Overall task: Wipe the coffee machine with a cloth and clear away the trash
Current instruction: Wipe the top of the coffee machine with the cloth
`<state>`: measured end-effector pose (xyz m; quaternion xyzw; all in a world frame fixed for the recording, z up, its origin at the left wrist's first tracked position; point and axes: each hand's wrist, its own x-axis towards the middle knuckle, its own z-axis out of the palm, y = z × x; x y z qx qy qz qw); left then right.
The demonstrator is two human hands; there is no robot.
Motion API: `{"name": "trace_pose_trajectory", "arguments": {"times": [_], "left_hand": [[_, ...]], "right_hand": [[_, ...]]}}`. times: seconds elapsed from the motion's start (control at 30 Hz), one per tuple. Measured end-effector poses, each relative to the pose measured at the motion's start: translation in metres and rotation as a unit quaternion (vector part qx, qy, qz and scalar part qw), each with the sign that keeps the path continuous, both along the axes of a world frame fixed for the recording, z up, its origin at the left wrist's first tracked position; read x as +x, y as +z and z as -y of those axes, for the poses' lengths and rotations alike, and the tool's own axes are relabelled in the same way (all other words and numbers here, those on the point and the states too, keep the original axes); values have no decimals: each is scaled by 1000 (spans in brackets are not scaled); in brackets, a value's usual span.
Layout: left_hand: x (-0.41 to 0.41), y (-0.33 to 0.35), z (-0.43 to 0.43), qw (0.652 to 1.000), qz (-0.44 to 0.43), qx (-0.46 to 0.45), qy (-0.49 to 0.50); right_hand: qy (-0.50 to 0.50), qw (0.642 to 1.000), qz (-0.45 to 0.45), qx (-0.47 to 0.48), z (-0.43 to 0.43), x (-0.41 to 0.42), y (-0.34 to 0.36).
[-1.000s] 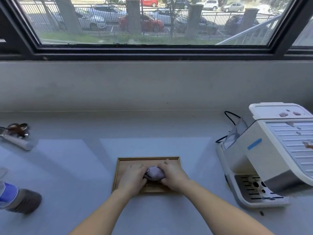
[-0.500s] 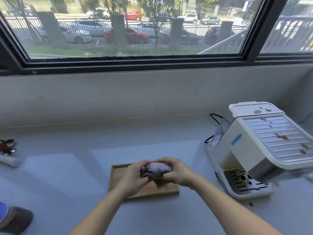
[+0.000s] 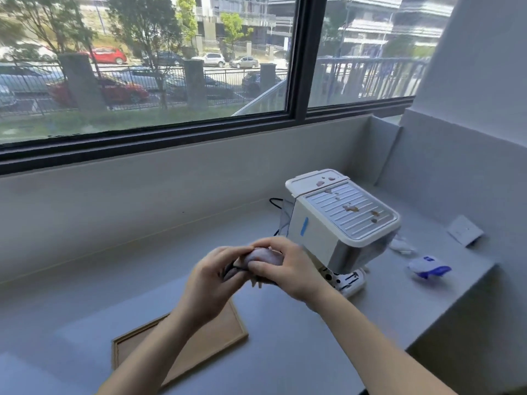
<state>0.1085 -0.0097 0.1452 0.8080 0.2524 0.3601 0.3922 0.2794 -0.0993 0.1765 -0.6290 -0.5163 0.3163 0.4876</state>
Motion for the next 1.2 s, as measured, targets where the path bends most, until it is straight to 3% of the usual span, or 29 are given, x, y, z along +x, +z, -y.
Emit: {"name": "trace_pose_trajectory", "arguments": {"times": [0.17, 0.33, 0.67, 0.83, 1.2], "left_hand": [[51, 42, 10, 996, 22, 69, -47], [107, 70, 25, 992, 24, 106, -65], [230, 69, 78, 979, -7, 196, -49], [263, 40, 89, 959, -86, 265, 41], [247, 11, 74, 977, 14, 184, 105]], "right_hand": [[-68, 986, 105, 109, 29, 36, 38], [-103, 967, 175, 157, 53, 87, 60], [-165, 930, 280, 172, 104, 203, 42], [-161, 924, 318, 135, 100, 238, 13], [-103, 876, 424, 208, 78, 254, -4]]}}
